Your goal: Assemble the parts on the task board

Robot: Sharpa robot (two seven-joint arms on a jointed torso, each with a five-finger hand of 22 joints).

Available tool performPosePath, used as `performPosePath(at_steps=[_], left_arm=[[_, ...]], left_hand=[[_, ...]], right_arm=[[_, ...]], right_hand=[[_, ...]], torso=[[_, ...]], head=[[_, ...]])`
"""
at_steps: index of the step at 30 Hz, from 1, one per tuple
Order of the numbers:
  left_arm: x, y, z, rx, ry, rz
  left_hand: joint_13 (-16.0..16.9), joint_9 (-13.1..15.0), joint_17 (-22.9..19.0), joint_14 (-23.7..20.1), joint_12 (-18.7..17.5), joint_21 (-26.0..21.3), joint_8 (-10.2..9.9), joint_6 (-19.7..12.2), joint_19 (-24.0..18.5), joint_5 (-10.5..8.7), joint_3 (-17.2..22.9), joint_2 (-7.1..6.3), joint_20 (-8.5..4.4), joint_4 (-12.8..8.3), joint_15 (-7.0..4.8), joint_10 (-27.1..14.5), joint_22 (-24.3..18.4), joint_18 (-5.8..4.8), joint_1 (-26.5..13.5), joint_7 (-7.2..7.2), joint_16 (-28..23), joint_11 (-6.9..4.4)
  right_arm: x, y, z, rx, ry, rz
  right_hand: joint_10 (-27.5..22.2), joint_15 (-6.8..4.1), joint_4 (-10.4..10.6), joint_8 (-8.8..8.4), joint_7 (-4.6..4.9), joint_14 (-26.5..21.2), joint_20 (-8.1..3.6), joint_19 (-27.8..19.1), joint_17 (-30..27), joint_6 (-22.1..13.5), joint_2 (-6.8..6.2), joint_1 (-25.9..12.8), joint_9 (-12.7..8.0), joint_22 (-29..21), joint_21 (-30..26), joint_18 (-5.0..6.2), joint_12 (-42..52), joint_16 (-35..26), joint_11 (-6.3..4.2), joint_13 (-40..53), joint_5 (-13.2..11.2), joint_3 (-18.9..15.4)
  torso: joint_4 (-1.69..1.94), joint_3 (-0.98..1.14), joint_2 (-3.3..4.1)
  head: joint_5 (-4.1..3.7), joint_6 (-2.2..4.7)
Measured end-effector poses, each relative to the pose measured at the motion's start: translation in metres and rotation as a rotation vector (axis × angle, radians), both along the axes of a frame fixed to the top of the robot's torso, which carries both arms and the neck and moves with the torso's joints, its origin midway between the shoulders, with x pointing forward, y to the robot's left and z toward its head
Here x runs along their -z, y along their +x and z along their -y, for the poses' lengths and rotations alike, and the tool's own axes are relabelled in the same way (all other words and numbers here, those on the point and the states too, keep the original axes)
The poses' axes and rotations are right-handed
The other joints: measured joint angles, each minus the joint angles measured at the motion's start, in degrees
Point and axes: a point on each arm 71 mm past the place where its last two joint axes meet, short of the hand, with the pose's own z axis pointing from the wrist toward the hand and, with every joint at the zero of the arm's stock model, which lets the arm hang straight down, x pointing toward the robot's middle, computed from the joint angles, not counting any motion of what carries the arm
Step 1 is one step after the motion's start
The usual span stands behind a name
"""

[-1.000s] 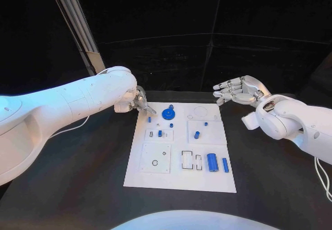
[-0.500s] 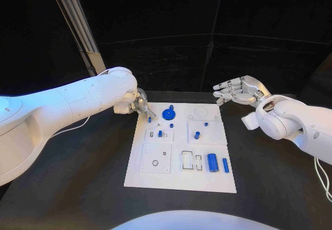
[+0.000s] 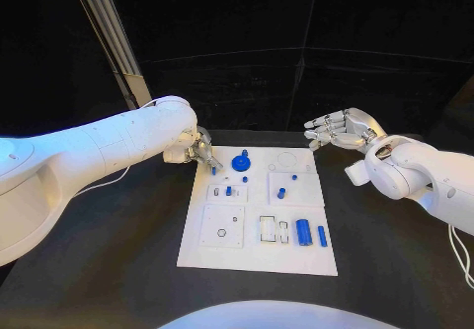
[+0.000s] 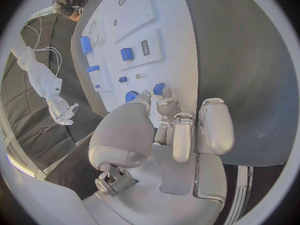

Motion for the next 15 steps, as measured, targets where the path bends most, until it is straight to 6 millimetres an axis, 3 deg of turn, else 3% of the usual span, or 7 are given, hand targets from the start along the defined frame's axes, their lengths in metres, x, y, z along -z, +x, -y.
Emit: performPosePath(at_steps=[15], left_arm=[[0.0019,-0.0001,0.0031,0.006,-0.001,-0.007]], left_hand=[[-0.1,-0.2,0.0,0.0,0.0,0.0,0.0,0.0,0.2,0.0,0.4,0.64,-0.19,-0.4,0.0,0.0,0.0,0.0,1.3,0.0,0.0,0.0]], right_arm=[[0.0001,0.0002,-0.0001,0.0,0.0,0.0]], right_hand=[[0.0,0.0,0.0,0.0,0.0,0.0,0.0,0.0,0.0,0.0,0.0,0.0,0.0,0.0,0.0,0.0,0.2,0.0,0.0,0.0,0.0,0.0]], torso=[[-0.01,-0.01,-0.01]], head=[[-0.11,-0.2]])
